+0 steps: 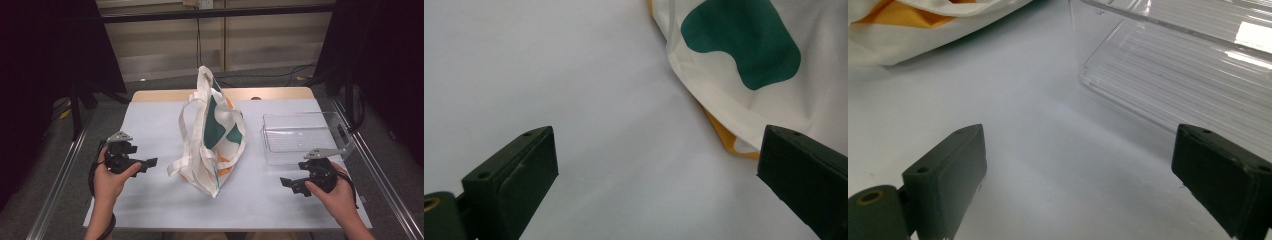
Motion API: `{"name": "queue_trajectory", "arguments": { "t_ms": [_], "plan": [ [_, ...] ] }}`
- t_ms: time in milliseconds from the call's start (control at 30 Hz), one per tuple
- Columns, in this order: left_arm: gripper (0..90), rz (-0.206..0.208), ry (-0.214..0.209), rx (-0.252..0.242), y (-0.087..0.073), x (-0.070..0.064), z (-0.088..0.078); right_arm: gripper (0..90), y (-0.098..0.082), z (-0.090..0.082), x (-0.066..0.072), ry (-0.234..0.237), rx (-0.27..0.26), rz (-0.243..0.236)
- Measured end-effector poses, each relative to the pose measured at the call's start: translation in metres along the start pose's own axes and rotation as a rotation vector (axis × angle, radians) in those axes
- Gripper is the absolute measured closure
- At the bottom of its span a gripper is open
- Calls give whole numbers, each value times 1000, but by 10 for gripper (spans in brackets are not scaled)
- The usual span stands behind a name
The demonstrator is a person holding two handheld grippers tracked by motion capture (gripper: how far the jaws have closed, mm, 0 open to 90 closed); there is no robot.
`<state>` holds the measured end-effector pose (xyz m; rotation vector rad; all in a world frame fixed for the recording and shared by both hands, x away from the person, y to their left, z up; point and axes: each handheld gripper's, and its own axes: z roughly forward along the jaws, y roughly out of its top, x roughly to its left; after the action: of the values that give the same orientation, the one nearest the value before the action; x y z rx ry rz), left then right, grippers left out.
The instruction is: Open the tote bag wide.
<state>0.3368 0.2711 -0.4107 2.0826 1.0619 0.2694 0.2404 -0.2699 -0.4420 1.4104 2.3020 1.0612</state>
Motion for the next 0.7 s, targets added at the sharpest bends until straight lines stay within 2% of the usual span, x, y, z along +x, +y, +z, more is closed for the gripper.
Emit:
{"name": "queue_trajectory", "arguments": {
  "t_ms": [33, 100, 167, 233, 633, 667, 700],
  "plan": [
    [26, 7, 0, 7, 0, 0, 0, 72, 0, 1, 0, -1, 1, -1],
    [26, -10, -5, 7, -1, 1, 1, 72, 1, 2, 0, 1, 0, -2],
    [25, -10, -5, 16, -2, 2, 2, 72, 2, 3, 0, 2, 4, -8],
    [26, 2, -1, 45, -2, 2, 3, 72, 2, 4, 1, -1, 7, -10],
    [26, -27, -19, 49, 2, 3, 9, 75, 10, 8, 7, -1, 21, -30],
    [26, -27, -17, 52, 2, 3, 9, 75, 11, 9, 8, 3, 23, -32],
    [26, -9, -19, 66, 3, 4, 8, 76, 12, 9, 8, 5, 21, -32]
  ]
}}
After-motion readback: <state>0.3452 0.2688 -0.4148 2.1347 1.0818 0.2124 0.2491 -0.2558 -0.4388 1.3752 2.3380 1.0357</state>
